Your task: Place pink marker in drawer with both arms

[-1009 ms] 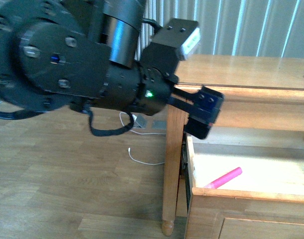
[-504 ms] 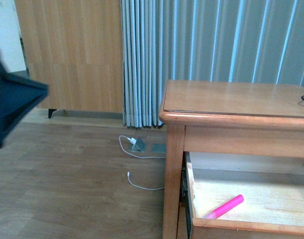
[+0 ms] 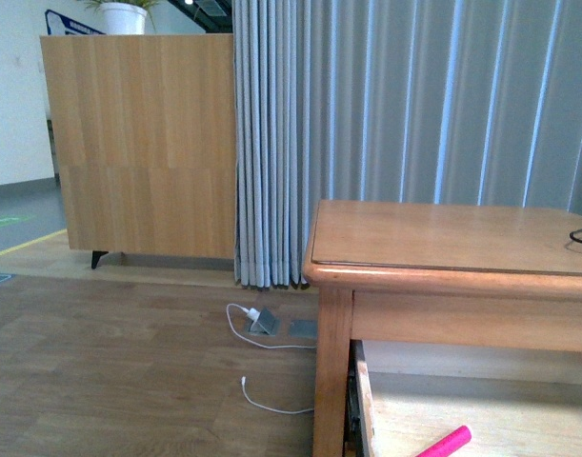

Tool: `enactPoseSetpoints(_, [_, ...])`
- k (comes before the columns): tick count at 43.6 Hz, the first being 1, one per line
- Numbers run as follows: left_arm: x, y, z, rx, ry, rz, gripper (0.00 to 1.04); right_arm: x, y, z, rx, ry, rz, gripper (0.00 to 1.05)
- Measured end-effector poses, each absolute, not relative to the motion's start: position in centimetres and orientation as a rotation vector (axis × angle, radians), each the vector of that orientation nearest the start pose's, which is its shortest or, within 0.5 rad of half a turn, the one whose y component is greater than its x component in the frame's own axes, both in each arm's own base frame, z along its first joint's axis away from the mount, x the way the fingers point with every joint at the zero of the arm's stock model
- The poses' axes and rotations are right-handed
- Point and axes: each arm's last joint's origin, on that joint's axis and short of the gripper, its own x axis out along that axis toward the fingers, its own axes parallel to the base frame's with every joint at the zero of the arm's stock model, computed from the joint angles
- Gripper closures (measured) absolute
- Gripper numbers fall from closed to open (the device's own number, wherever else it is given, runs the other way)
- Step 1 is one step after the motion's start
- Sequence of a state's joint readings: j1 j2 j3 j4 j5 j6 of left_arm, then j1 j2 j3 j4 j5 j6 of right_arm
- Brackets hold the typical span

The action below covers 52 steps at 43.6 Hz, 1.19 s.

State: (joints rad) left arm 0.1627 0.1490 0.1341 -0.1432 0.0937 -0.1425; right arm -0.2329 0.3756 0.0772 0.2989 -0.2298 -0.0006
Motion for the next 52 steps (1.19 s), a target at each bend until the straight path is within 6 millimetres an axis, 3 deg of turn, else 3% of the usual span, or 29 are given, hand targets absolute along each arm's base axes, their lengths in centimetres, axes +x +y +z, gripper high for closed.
enactPoseSetpoints(10, [9.8,1.8,18.0,-0.214,0.143,0.108,0.07,12.0,-2.2,18.6,-0.001,-0.001,-0.003,0.08])
enactPoseSetpoints(15, [9.8,1.5,17.8,-0.08,0.012,0.012,0.28,12.0,-2.2,18.6,-0.001,-0.001,-0.003,0.08])
enactPoseSetpoints(25, [9.7,0.3,17.0,-0.018,-0.009,0.023,0.69,12.0,-2.2,18.6,-0.001,-0.001,-0.003,0.08])
enactPoseSetpoints(31, [9.6,0.0,17.1,-0.009,-0.017,0.004,0.99,12.0,-2.2,18.6,0.0,-0.001,-0.004,0.08])
enactPoseSetpoints(52, [9.6,0.0,17.1,-0.008,-0.017,0.002,1.0,12.0,-2.2,18.6,0.0,-0.001,-0.003,0.08])
